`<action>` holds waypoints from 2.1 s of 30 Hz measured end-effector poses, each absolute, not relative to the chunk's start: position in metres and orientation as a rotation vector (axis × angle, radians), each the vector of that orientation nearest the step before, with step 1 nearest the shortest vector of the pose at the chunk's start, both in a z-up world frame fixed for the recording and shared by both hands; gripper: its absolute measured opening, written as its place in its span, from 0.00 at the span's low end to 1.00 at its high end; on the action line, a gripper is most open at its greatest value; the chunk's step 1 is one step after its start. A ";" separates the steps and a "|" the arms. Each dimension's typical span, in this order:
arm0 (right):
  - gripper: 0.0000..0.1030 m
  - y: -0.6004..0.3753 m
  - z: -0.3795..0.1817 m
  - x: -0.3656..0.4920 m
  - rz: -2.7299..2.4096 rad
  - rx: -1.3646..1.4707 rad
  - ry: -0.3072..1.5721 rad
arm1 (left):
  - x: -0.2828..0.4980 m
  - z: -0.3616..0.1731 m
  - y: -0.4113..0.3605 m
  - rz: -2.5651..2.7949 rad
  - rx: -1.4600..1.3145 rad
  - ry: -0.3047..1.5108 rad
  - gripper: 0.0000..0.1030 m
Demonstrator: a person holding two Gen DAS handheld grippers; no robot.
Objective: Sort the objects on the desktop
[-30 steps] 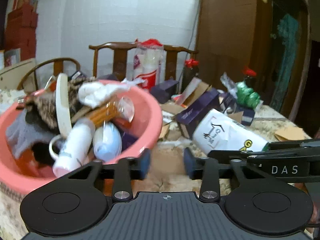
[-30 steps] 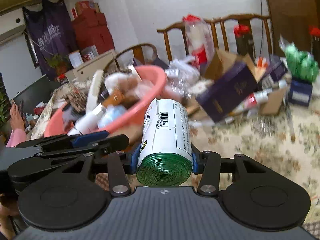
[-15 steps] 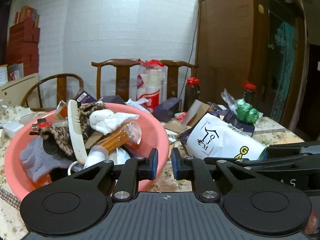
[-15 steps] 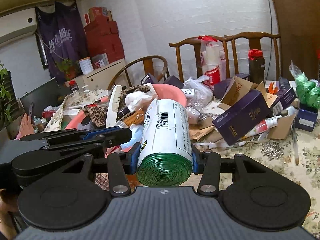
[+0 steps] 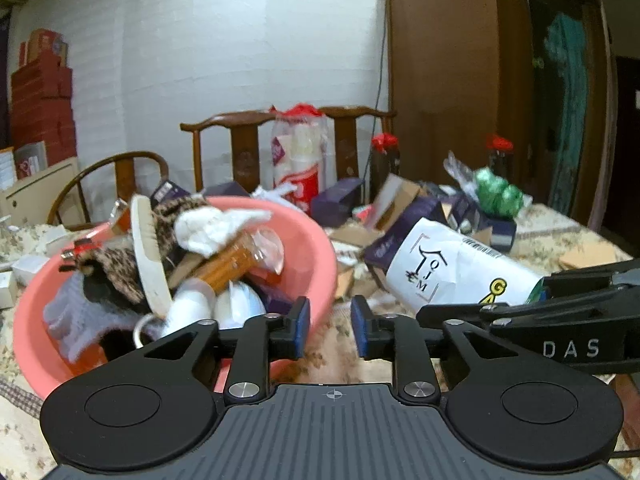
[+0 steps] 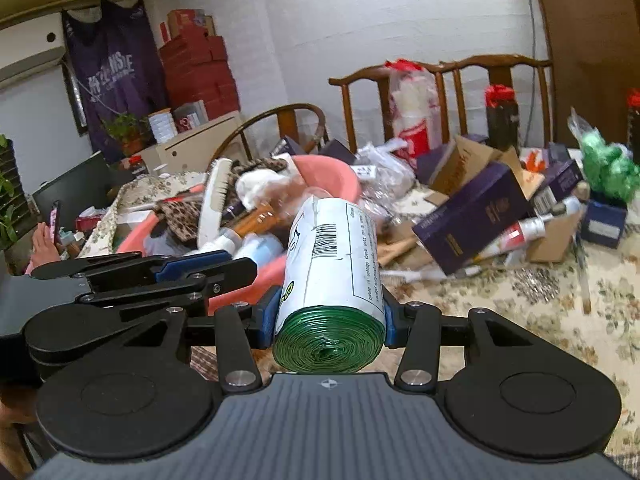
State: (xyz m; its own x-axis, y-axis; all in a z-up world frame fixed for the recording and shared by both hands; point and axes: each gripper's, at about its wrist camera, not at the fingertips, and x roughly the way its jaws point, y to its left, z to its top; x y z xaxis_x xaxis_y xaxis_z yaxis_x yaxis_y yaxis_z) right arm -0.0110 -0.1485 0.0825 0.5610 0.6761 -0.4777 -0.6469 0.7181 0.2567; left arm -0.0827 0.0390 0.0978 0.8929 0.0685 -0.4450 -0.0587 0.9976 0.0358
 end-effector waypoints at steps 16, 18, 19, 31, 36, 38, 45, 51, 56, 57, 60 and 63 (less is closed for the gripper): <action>0.51 -0.177 0.011 0.003 0.638 0.004 0.669 | -0.050 0.019 0.007 0.101 0.059 0.620 0.60; 0.52 -0.178 0.008 0.005 0.629 0.004 0.668 | -0.048 0.015 0.007 0.108 0.050 0.628 0.64; 0.52 -0.179 0.006 0.007 0.628 0.007 0.670 | -0.047 0.013 0.007 0.112 0.044 0.635 0.67; 0.52 -0.183 -0.007 0.017 0.618 0.021 0.691 | -0.037 -0.008 0.011 0.174 0.058 0.669 0.99; 0.52 -0.183 -0.008 0.018 0.620 0.034 0.690 | -0.035 -0.009 0.014 0.169 0.033 0.679 0.99; 0.52 -0.183 -0.008 0.019 0.619 0.034 0.689 | -0.035 -0.009 0.014 0.169 0.034 0.679 0.99; 0.53 -0.183 -0.009 0.019 0.617 0.043 0.690 | -0.036 -0.009 0.014 0.154 0.028 0.674 0.93; 0.53 -0.183 -0.009 0.020 0.616 0.046 0.690 | -0.038 -0.008 0.011 0.126 0.033 0.655 0.78; 0.53 -0.183 -0.010 0.019 0.614 0.036 0.685 | -0.042 -0.007 0.005 0.077 0.049 0.635 0.52; 0.53 -0.183 -0.010 0.019 0.612 0.034 0.683 | -0.043 -0.006 0.006 0.076 0.040 0.631 0.47; 0.53 -0.183 -0.011 0.017 0.608 0.021 0.678 | -0.044 -0.005 0.015 0.053 -0.012 0.627 0.45; 0.53 -0.183 -0.012 0.014 0.608 0.004 0.663 | -0.045 -0.004 0.021 0.047 -0.030 0.629 0.49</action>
State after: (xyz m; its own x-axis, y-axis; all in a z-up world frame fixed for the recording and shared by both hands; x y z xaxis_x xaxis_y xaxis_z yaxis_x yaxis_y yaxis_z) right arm 0.0143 -0.1832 -0.0120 0.6216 0.5310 -0.5759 -0.5282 0.8270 0.1923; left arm -0.0454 0.0208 -0.0044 0.8077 0.0349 -0.5886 -0.0530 0.9985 -0.0135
